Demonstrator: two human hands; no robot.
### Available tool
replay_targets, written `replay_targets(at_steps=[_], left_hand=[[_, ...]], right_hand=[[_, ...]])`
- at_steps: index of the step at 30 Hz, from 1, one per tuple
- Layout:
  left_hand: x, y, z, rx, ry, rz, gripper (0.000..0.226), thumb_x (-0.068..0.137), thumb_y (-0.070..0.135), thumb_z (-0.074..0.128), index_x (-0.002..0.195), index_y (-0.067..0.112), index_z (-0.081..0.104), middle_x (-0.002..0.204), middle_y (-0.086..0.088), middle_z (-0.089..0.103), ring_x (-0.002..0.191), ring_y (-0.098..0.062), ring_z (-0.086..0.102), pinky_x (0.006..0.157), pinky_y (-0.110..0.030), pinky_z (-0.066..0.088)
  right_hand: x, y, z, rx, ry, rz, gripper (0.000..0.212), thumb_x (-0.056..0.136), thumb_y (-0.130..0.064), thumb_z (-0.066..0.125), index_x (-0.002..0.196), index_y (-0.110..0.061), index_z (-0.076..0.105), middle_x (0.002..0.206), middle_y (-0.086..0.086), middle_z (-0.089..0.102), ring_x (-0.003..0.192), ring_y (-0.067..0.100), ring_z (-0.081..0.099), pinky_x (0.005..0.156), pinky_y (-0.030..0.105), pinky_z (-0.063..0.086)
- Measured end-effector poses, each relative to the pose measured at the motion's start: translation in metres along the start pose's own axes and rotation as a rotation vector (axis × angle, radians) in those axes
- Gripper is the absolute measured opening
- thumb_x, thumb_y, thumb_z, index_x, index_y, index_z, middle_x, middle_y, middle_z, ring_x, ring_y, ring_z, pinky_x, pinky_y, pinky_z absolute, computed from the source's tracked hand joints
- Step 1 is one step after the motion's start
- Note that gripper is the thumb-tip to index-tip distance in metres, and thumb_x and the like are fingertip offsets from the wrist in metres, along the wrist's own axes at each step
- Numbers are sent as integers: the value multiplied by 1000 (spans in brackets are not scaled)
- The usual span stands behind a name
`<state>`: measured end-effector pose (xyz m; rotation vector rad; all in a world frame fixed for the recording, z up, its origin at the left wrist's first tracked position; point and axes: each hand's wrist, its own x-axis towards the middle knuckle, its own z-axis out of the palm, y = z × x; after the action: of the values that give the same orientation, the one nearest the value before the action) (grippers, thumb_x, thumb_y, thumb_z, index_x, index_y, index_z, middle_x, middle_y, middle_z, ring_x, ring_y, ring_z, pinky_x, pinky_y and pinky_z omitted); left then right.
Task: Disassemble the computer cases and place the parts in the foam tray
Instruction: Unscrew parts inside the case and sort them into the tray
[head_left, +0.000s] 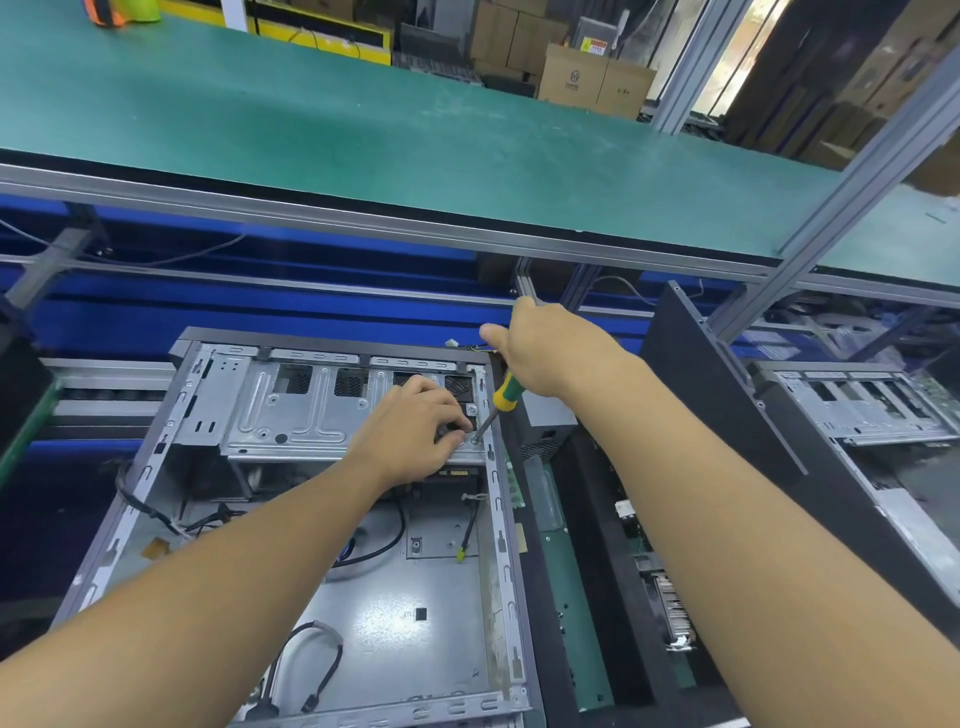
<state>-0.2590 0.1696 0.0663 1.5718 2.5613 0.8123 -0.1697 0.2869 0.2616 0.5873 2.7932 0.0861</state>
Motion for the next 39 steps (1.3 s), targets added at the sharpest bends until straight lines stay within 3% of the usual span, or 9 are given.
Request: replay_targets(at_steps=[4,8,14,18,22,28,31,35,39], left_hand=[[-1,1,-1,4,-3,1,25,94,45,55,108,36,73,106,24,62,115,-9,41,95,-35,39],[-1,2,-3,12,-12,1,26,94,44,54,109,36,73,108,23,62,116,-9,41,94,-35,38],[-1,2,-2,1,-2,0,23,94,43,56,108,36,73,106,23,62,115,-9,41,94,-34,37],[-1,2,-2,-2,6,-1,24,93,43,57,108,35,74,105,24,62,113,-7,40,95,-34,38],[-1,1,-2,-8,1,2,23,93,44,57,108,36,74,105,24,62,114,-8,40,95,-35,39],[-1,1,-2,-17,5,6,23,93,44,57,108,35,73,104,24,62,113,-8,41,94,-35,38],[-1,1,-1,-20,7,-2,23,93,44,57,107,36,74,104,24,62,113,-8,41,94,-34,38],[0,1,-1,-6,3,-1,24,94,44,56,108,36,73,106,23,62,114,-9,41,95,-32,36],[0,2,-1,-8,-1,0,24,94,45,56,108,36,73,106,23,62,114,-9,41,94,-34,38]], right_hand=[[8,2,6,171,152,-135,6,101,-14,50,107,-11,51,93,3,53,68,18,47,56,32,34],[2,1,0,472,11,-256,37,86,6,49,99,-27,57,99,-10,60,90,17,59,67,27,50],[4,-5,4,121,77,-32,53,104,-53,36,131,-8,45,109,8,54,92,32,57,66,39,44],[7,-9,15,59,260,-69,16,106,-26,40,105,-12,49,89,7,56,70,27,52,59,36,43],[5,1,0,450,4,-164,19,93,-10,50,104,-25,56,103,1,62,86,23,61,69,36,52],[3,-2,7,120,92,85,55,103,-54,36,135,-9,41,121,13,51,93,34,57,62,37,38],[5,-5,8,85,117,22,26,107,-33,39,116,-9,44,90,7,52,70,24,49,56,37,37],[1,0,-8,275,-77,-138,30,91,-2,49,111,-25,49,116,1,52,106,26,43,81,39,44],[-1,0,-6,192,-93,-71,30,99,-36,54,123,-20,46,131,7,39,100,30,51,80,42,47]])
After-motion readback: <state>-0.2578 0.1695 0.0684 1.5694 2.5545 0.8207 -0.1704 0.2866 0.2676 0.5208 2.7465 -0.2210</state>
